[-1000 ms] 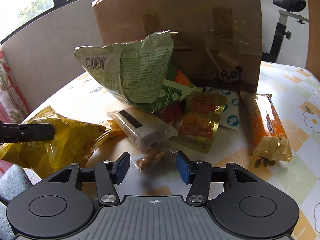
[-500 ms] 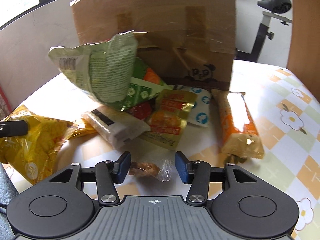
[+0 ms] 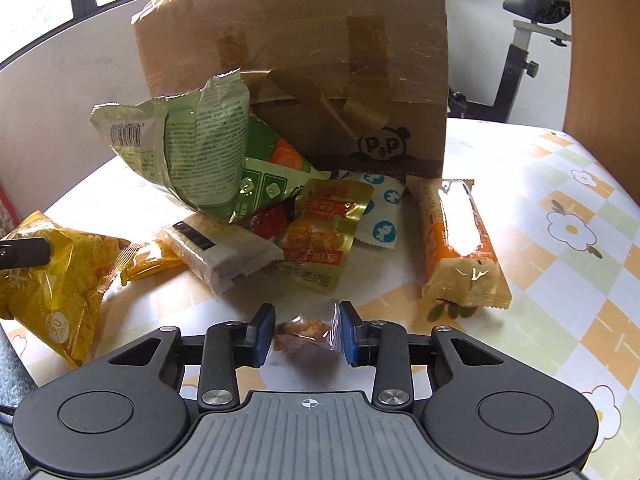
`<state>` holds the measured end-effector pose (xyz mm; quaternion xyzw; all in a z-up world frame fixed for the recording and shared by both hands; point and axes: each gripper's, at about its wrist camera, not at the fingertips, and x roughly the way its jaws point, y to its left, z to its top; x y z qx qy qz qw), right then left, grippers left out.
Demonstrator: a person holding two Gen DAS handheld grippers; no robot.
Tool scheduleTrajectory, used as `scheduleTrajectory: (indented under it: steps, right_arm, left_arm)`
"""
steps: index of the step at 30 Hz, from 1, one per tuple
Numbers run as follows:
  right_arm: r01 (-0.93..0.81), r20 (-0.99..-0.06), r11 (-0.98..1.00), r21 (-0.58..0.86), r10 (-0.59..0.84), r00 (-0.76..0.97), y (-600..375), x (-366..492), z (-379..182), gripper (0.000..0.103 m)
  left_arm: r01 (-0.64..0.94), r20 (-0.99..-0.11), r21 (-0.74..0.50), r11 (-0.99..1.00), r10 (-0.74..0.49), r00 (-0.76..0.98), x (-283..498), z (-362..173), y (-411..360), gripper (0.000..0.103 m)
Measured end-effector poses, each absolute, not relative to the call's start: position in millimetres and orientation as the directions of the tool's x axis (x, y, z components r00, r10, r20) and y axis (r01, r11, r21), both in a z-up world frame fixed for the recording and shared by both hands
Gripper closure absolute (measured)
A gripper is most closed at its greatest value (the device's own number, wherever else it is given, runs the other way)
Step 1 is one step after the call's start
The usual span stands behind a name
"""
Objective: Organize snacks
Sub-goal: 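Grasp the yellow chip bag with the left tool while the right tool grasps a small clear candy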
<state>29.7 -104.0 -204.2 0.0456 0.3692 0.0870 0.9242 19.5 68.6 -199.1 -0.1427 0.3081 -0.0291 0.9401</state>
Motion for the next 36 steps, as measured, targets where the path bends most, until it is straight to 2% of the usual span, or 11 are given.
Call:
scheduleTrajectory:
  steps: [8, 10, 11, 16, 25, 30, 36]
  right_arm:
    - [-0.127, -0.676, 0.983, 0.129, 0.181, 0.714, -101, 29, -203, 0.07]
    - [-0.125, -0.671, 0.985, 0.115, 0.17, 0.721, -100, 27, -200, 0.061]
    - [-0.121, -0.665, 0.986, 0.111, 0.165, 0.729, -101, 26, -197, 0.061]
    - [-0.125, -0.652, 0.985, 0.118, 0.172, 0.738, -102, 20, -184, 0.061]
    - [-0.102, -0.716, 0.985, 0.14, 0.172, 0.677, -106, 12, -185, 0.061]
    - [-0.102, -0.746, 0.995, 0.01, 0.075, 0.661, -99, 15, -194, 0.061]
    - [-0.172, -0.733, 0.983, -0.057, 0.076, 0.676, -89, 23, -200, 0.057]
  left_arm:
    - [-0.038, -0.58, -0.28, 0.959, -0.138, 0.803, 23, -202, 67, 0.038]
    - [-0.04, -0.58, -0.281, 0.959, -0.136, 0.803, 23, -203, 67, 0.038]
    - [-0.041, -0.58, -0.281, 0.959, -0.136, 0.804, 23, -203, 68, 0.038]
    - [-0.046, -0.581, -0.283, 0.958, -0.133, 0.803, 23, -203, 68, 0.038]
    - [-0.05, -0.579, -0.287, 0.957, -0.132, 0.804, 21, -203, 69, 0.038]
    - [-0.049, -0.58, -0.287, 0.957, -0.133, 0.804, 21, -204, 70, 0.038]
    - [-0.052, -0.582, -0.288, 0.956, -0.132, 0.802, 21, -205, 70, 0.038]
